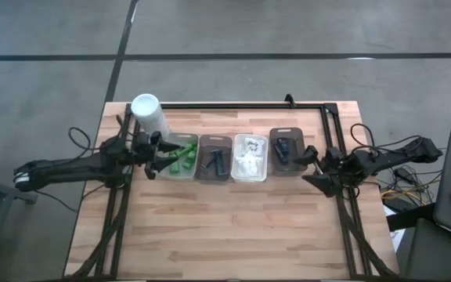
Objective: Pick & Place Travel size toiletries
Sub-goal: Return to Home Position
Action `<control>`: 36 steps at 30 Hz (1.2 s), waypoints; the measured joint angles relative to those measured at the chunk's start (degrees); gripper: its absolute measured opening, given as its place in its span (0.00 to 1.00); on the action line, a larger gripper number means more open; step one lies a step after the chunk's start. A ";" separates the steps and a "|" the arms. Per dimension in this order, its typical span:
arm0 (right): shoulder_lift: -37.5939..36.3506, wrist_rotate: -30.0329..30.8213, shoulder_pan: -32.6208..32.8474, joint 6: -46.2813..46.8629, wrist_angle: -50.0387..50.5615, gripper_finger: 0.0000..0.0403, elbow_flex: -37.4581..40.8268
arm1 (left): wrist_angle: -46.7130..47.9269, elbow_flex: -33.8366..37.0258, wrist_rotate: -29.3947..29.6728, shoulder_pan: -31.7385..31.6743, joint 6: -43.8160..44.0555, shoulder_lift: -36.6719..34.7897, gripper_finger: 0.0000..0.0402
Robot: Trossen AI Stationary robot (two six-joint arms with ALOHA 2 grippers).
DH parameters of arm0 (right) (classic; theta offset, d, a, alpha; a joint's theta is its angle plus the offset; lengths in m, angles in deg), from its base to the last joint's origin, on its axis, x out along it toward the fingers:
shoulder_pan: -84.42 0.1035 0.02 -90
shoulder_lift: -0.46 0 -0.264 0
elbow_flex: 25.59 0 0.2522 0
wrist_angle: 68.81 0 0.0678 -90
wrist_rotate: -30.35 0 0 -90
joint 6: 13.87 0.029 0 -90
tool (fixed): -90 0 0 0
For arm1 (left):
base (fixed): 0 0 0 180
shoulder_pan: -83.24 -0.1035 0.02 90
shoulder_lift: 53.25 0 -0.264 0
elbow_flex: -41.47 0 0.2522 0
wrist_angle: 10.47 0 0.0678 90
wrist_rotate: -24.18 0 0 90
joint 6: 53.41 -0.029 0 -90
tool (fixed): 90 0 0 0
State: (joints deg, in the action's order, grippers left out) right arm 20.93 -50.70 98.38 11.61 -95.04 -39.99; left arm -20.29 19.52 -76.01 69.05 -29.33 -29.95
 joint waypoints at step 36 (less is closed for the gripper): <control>-6.88 0.17 0.00 -3.02 7.29 0.90 0.12 | 25.08 1.08 2.42 -0.09 1.52 -7.12 0.68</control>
State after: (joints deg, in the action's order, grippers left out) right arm 14.05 -50.53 98.37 8.59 -87.75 -39.86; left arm 4.79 20.60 -73.59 68.96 -27.81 -37.07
